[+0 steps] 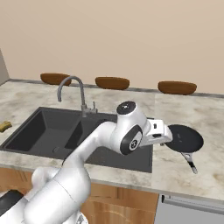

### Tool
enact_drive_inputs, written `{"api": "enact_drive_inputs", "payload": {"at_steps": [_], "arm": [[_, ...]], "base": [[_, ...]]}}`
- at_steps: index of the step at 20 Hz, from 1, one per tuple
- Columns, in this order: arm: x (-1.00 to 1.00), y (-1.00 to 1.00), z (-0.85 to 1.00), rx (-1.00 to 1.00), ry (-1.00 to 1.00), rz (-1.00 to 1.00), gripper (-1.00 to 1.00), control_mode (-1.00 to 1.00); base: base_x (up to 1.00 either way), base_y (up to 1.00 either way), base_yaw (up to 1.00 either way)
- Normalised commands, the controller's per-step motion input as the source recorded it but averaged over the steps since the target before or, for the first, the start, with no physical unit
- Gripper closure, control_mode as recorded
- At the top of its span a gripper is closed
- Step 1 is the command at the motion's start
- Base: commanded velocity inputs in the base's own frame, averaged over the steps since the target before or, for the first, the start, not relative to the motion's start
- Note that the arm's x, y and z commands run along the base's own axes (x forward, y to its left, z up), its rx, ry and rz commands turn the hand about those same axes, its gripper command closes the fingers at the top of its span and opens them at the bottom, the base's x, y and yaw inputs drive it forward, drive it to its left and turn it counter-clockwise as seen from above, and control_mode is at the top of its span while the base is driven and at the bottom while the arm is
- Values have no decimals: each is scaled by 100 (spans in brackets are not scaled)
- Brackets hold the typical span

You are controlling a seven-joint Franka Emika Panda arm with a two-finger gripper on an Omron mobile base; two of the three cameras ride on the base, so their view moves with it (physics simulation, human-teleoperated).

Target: Pick the pan and sponge and place them into the sink. Then turn on the water.

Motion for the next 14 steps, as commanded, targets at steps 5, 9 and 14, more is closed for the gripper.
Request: {"api": "enact_drive_inputs", "payload": {"at_steps": [5, 9, 14], "arm": [[27, -78, -33, 3, 23, 0, -100, -100], [29, -75, -37, 5, 20, 0, -100, -100], [27, -56, -42, 4, 16, 0, -100, -100]], "base": [[0, 0, 0], [0, 0, 0], [0, 0, 0]]}}
